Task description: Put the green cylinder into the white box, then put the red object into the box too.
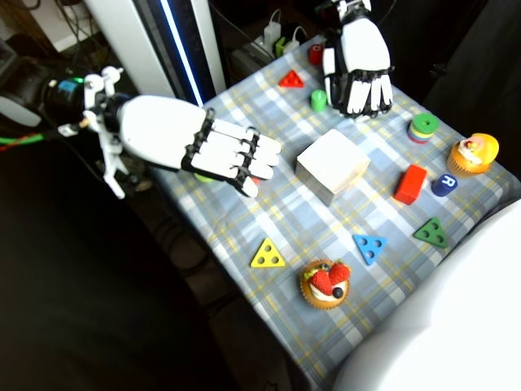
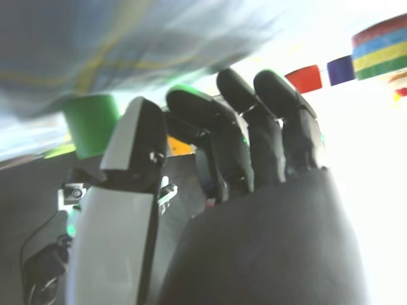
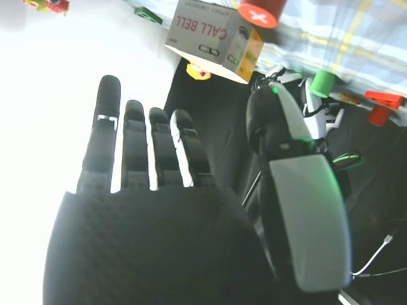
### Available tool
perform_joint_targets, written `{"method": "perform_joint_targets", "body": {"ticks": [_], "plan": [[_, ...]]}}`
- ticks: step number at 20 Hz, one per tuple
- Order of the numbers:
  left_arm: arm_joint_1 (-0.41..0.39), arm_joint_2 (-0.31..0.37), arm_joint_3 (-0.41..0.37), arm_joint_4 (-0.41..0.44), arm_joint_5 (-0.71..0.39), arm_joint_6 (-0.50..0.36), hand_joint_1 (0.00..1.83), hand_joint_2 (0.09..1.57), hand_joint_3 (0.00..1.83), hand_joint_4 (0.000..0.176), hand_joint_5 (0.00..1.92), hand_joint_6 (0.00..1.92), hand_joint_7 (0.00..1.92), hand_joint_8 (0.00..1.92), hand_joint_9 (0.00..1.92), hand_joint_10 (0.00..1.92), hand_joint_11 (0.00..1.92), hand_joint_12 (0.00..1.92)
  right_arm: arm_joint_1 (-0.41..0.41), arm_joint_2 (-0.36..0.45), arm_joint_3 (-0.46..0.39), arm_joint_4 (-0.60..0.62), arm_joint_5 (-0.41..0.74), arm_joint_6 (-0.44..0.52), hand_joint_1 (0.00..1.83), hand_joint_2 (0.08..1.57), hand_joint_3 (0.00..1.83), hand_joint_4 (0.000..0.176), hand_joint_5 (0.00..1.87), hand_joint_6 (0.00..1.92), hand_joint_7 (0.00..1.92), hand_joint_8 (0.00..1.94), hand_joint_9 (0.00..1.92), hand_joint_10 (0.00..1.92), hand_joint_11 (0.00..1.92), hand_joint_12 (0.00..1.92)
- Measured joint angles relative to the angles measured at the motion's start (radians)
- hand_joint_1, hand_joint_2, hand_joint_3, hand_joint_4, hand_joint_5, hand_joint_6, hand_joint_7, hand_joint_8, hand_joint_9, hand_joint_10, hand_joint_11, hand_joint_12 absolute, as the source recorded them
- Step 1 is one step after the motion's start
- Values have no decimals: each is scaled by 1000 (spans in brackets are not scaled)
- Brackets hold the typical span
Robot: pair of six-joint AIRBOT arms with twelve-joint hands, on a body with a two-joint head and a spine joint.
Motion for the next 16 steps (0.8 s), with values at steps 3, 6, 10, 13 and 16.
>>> {"method": "perform_joint_targets", "body": {"ticks": [3, 6, 10, 13, 16], "plan": [[13, 33, -38, 19, -36, -1, 1135, 1087, 0, 71, 181, 12, 171, 6, 16, 377, 0, 929, 0, 0, 0, 0, -1, 3, 559, 1332, 1, 0, 0, 0, 0, 0, 1, 3, 0, 528], [22, 61, -69, 52, -48, 0, 1180, 1017, 0, 66, 209, 0, 156, 1, 82, 204, 0, 769, -3, 0, 0, -1, 2, 5, 540, 1339, 1, 0, 0, 0, 0, 0, 0, 0, 0, 224], [44, 79, -101, 80, -52, 0, 1204, 997, 0, 74, 230, 0, 182, 2, 111, 101, 0, 598, -3, 0, 0, 0, 2, 5, 521, 1334, 0, 0, 0, 0, 0, 0, 3, 1, 0, 265], [61, 87, -131, 103, -51, -1, 1202, 993, 0, 85, 241, 1, 224, 2, 147, 82, 0, 661, -7, 0, 0, 0, 4, 6, 600, 1315, 0, 0, 0, 0, 0, 0, 15, 7, 0, 551], [72, 87, -135, 127, -48, -38, 1154, 1012, 8, 72, 261, 1, 266, 2, 209, 76, 0, 854, -9, -2, 2, 0, 2, 8, 602, 1312, 0, 0, 0, 0, 0, 0, 14, 12, 0, 733]]}}
